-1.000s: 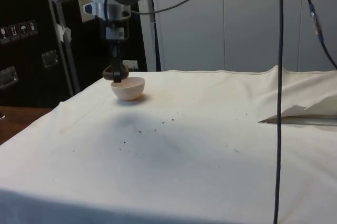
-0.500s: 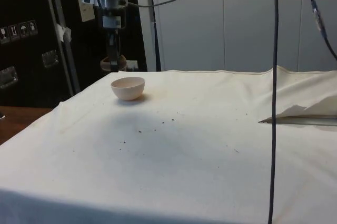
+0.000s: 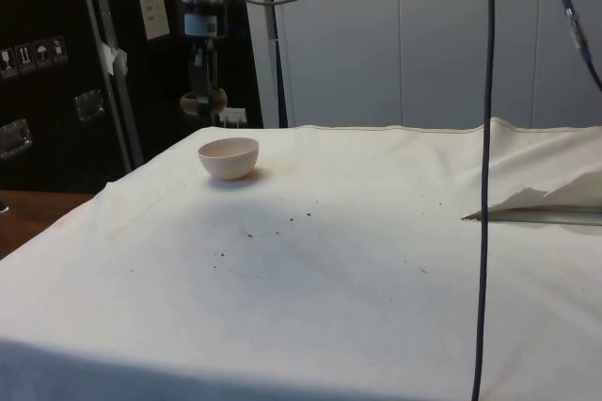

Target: Pour the coffee beans from the cup into the bowl.

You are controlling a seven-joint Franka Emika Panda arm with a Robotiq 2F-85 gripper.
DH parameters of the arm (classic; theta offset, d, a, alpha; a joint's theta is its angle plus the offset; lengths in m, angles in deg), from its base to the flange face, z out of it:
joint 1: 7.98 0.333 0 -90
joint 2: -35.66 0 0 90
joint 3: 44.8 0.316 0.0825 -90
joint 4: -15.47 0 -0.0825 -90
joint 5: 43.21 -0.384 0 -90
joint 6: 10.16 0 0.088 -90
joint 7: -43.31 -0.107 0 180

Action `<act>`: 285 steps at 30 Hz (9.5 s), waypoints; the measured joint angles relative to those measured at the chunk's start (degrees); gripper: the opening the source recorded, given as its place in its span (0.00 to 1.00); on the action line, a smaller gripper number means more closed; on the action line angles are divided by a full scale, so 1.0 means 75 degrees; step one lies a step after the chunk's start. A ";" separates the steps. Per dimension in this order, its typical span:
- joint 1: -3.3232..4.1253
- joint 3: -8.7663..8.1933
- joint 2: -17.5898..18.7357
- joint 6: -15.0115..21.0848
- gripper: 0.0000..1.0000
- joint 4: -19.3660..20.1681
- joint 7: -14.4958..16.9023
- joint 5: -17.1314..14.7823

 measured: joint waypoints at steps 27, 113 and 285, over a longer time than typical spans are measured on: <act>-0.0092 -0.0604 0.0382 -0.0466 0.03 -0.0634 0.1299 -0.1902; -0.0283 -0.2124 0.1474 -0.2437 0.03 -0.1658 0.2483 -0.6616; -0.0466 -0.3827 0.2429 -0.7257 0.03 -0.0206 0.2529 -1.4408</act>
